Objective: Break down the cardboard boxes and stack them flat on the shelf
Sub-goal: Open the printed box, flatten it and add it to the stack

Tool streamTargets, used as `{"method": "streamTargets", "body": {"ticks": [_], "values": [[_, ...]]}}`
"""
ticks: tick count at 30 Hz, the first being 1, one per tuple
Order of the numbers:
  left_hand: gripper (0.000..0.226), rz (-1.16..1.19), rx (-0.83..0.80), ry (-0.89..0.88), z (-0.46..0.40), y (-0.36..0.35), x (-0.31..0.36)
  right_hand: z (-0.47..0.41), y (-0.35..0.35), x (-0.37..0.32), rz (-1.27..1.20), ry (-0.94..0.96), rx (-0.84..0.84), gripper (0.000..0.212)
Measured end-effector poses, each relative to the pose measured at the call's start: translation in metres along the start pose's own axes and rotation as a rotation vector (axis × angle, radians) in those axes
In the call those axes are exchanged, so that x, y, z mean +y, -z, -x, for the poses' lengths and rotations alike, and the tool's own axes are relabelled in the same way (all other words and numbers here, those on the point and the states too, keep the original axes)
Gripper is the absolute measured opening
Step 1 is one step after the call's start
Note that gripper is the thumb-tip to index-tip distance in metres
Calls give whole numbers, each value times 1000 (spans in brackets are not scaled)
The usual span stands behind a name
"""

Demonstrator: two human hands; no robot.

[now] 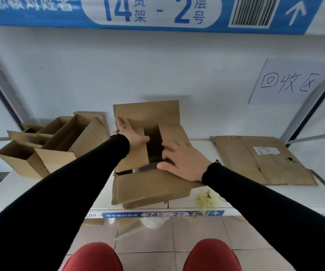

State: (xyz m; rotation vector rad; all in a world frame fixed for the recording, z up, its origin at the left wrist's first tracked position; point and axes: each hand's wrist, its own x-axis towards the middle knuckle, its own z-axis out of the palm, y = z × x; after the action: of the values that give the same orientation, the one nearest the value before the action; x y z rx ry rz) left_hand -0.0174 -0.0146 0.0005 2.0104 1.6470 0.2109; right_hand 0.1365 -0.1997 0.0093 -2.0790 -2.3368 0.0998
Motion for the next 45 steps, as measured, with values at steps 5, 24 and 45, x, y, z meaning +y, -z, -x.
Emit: {"method": "streamTargets", "body": {"ticks": [5,24,45], "values": [[62,264,-184,-6,5,61,-10,11,20,24,-48,-273,550,24],[61,590,-119,-629,111,112,-45,60,-31,56,-1805,-694,734,39],[65,-169,-315,-653,76,-90,-116,50,-121,93,-1949,-1107,594,32]]}}
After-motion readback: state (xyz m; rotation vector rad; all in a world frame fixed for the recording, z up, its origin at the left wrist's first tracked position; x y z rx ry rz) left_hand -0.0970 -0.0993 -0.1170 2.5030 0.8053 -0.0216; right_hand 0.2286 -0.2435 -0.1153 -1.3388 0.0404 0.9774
